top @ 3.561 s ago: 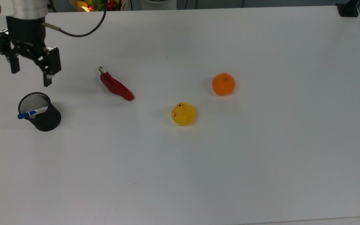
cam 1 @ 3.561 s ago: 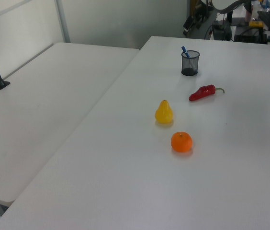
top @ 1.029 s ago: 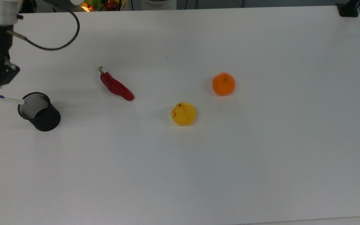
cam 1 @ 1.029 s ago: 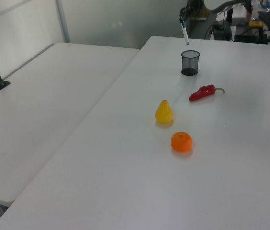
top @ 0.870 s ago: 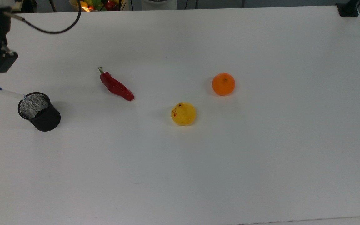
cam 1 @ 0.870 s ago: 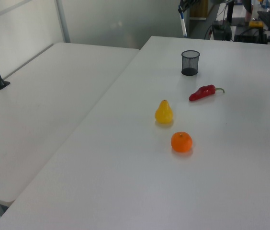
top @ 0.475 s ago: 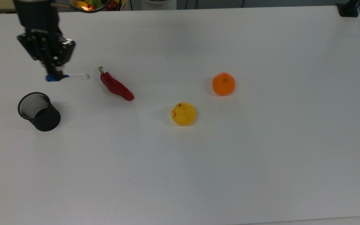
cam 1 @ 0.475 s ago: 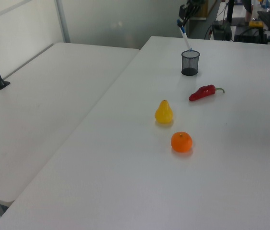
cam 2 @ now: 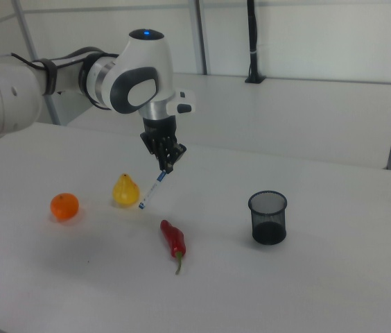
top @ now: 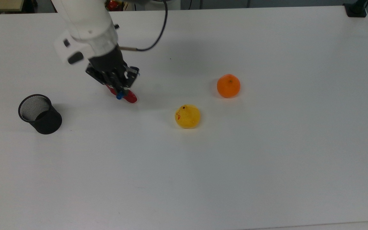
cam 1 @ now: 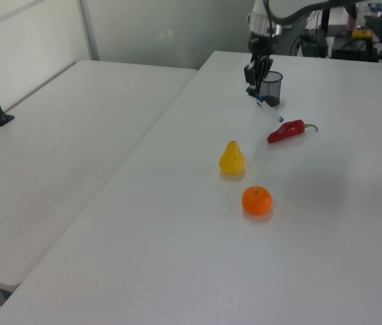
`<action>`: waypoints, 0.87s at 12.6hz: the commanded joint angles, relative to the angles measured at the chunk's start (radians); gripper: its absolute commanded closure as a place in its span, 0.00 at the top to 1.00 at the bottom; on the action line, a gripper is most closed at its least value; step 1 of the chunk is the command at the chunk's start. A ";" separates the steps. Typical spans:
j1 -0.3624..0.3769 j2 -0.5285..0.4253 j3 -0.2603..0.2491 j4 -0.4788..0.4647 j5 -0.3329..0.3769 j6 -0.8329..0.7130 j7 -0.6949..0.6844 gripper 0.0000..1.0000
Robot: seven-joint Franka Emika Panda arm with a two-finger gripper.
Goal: Take marker pen
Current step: 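Carry the marker away from the cup toward the yellow pear, then lower the marker onto the table, open the gripper and lift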
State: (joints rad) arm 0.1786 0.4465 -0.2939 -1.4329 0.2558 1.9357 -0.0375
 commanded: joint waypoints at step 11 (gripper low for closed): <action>0.074 0.348 0.013 0.256 -0.013 0.077 0.065 0.40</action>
State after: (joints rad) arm 0.2420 0.7630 -0.2820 -1.1993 0.2557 1.9557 -0.0093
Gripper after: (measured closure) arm 0.784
